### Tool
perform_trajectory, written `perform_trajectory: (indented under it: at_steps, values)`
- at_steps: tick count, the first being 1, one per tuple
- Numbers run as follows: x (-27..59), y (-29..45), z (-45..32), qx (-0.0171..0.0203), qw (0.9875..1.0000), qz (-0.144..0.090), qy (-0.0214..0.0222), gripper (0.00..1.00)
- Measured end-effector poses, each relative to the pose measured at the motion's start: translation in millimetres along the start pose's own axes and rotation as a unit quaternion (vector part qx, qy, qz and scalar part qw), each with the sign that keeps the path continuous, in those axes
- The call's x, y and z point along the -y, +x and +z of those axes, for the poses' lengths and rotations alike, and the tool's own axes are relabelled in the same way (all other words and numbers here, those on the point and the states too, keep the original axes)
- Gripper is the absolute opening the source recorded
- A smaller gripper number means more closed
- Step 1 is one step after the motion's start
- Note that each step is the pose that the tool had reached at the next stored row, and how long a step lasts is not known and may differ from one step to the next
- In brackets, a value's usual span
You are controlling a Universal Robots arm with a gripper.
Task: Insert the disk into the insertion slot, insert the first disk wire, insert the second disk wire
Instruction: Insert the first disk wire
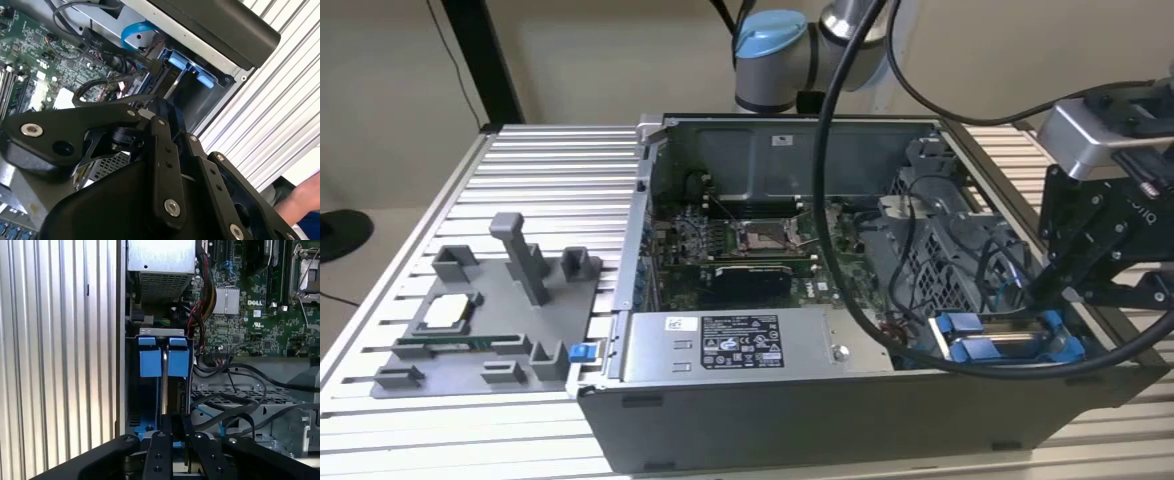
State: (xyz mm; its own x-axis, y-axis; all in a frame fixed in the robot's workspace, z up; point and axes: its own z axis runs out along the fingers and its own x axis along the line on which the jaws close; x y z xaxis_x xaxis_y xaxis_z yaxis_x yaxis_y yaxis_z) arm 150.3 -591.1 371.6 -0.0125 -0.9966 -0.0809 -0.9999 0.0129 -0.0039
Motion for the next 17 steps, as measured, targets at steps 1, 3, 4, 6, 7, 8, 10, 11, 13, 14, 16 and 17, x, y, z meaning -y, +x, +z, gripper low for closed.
perform_trajectory:
  at_steps: [1, 3, 4, 6, 7, 8, 10, 11, 13, 14, 16, 17]
  values:
    - [1.8, -0.3, 1.2, 0.0, 1.0, 0.0, -0.0017, 0.0]
    - [5.0, -0.5, 2.9, -0.0001, 1.0, 0.001, -0.0057, 0.0]
    - [6.2, -0.4, 3.5, -0.0003, 1.0, 0.002, -0.0087, 0.0]
    - [8.2, -0.5, 4.2, -0.0016, 0.9999, 0.002, -0.0166, 0.0]
    - [9.2, -0.5, 4.7, -0.0022, 0.9998, 0.003, -0.0208, 0.0]
    - [10.6, -0.6, 5.5, -0.0024, 0.9997, 0.003, -0.0238, 0.0]
    - [13.6, -1.3, 7.4, -0.0026, 0.9996, 0.004, -0.0267, 0.0]
    - [14.8, -2.2, 8.3, -0.0026, 0.9996, 0.005, -0.0274, 0.0]
    - [16.4, -4.4, 10.3, -0.0024, 0.9996, 0.006, -0.029, 0.0]
    - [16.9, -5.6, 11.2, -0.0025, 0.9995, 0.007, -0.0296, 0.0]
    - [17.3, -7.9, 13.1, -0.0025, 0.9995, 0.008, -0.0301, 0.0]
    - [17.6, -8.7, 14.2, -0.0026, 0.9995, 0.008, -0.0303, 0.0]
